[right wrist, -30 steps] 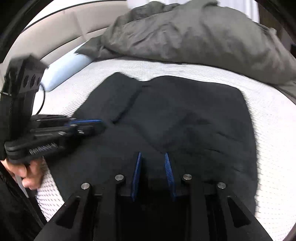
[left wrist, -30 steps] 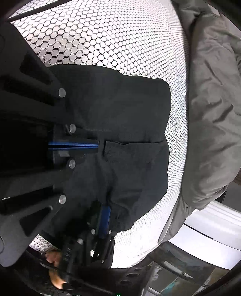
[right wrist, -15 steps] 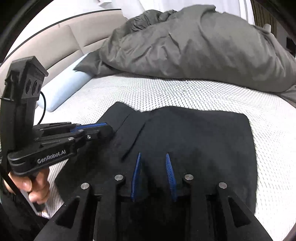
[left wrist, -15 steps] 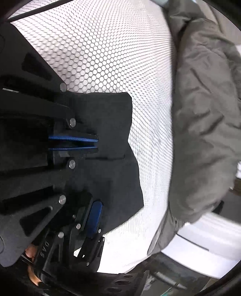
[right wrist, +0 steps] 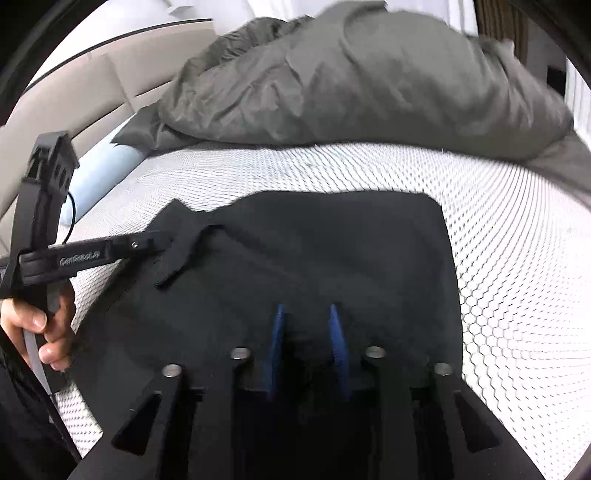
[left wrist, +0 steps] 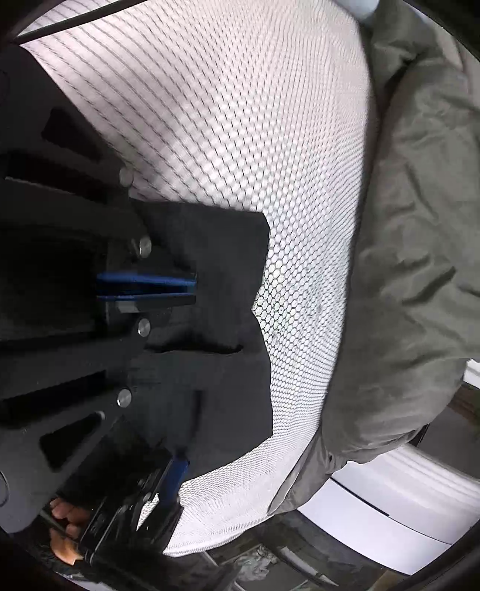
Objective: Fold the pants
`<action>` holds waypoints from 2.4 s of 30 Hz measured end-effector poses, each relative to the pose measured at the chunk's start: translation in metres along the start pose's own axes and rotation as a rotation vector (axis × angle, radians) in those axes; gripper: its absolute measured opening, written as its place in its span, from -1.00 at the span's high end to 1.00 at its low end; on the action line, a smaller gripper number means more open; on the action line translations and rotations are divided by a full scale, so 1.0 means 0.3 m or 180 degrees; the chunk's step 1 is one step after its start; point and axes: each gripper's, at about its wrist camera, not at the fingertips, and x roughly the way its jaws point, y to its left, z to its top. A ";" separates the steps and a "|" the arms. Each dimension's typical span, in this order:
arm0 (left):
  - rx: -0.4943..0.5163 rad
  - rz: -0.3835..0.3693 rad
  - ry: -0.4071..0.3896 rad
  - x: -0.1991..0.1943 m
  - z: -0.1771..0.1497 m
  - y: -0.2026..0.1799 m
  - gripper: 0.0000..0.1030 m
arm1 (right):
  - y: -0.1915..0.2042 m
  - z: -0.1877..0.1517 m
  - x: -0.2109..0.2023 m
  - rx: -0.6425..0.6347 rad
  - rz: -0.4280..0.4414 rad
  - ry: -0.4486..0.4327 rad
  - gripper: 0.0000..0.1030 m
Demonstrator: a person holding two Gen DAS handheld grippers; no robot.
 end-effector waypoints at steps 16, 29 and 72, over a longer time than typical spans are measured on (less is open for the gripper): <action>0.0301 0.0037 -0.0006 -0.229 -0.289 -0.028 0.22 | 0.089 -0.199 -0.122 -0.0391 0.0363 0.0029 -0.12; -0.0016 -0.0053 0.0110 -0.192 -0.277 -0.006 0.11 | -0.304 -0.285 -0.231 0.1213 0.0897 -0.0016 -0.60; 0.0438 0.0412 -0.0095 0.013 -0.177 -0.175 0.04 | -0.050 -0.173 -0.211 0.0315 0.0197 -0.0458 0.42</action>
